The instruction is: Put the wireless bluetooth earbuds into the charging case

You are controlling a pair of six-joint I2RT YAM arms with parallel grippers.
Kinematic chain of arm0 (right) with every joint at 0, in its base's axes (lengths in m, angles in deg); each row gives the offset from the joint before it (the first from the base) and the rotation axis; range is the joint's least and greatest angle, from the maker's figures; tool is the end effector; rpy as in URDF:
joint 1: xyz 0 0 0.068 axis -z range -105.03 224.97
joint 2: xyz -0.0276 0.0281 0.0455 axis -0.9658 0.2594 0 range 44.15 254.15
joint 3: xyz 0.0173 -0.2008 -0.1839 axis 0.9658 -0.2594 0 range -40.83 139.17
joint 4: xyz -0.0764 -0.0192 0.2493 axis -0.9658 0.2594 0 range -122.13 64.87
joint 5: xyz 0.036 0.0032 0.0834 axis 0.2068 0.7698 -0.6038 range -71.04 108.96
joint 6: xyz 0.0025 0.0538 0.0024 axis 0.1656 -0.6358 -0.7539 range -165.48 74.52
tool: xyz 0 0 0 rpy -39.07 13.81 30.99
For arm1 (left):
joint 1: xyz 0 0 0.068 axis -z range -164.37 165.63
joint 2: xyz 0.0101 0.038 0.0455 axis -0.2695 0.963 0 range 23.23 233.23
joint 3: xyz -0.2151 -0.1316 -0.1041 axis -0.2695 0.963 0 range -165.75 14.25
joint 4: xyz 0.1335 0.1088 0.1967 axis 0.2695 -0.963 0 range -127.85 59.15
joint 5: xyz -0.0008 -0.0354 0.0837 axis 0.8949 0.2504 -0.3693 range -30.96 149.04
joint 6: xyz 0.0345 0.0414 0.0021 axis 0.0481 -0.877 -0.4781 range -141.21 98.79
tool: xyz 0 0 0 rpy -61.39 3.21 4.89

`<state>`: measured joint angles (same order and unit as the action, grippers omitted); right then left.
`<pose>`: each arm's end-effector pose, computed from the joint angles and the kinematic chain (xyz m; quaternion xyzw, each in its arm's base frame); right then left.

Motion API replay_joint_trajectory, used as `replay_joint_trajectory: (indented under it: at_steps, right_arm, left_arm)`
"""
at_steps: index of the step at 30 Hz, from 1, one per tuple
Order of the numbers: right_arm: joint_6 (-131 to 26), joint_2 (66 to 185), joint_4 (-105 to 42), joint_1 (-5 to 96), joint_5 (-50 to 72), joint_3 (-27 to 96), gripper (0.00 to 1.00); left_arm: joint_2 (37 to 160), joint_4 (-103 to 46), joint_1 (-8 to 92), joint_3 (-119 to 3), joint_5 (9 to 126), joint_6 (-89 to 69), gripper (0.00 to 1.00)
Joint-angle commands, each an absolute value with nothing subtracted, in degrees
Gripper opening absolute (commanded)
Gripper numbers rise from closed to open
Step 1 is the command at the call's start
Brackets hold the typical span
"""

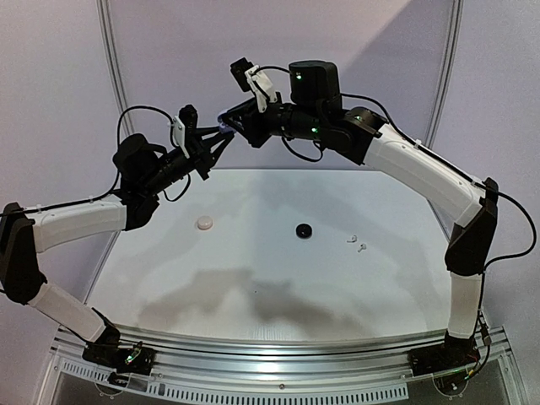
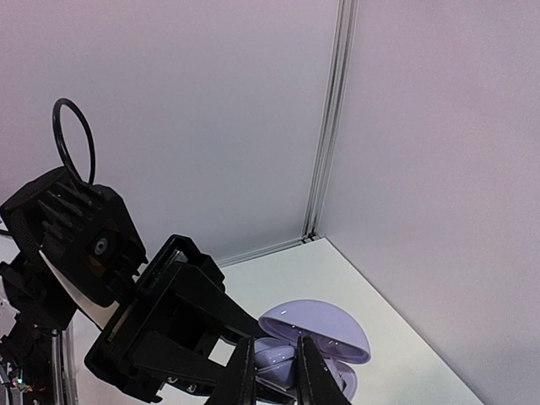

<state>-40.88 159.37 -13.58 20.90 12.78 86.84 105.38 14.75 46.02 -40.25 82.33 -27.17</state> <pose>0.2713 0.3808 0.4521 -0.3952 0.6297 0.3157 0.5896 0.2778 -0.1792 0.3474 0.3348 0.4964 -0.2836 0.7491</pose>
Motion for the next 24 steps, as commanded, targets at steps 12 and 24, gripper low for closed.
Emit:
replay_joint_trajectory:
  at_steps: [12,24]
  right_arm:
    - [-37.2,161.5,-10.2,20.8,17.2,88.8,0.25]
    - [-36.6,162.7,-11.5,20.9,15.5,89.5,0.21]
  left_arm:
    - [105.5,17.0,46.3,-40.8,83.0,-28.2,0.0]
    - [105.7,17.2,46.3,-40.8,83.7,-27.2,0.0]
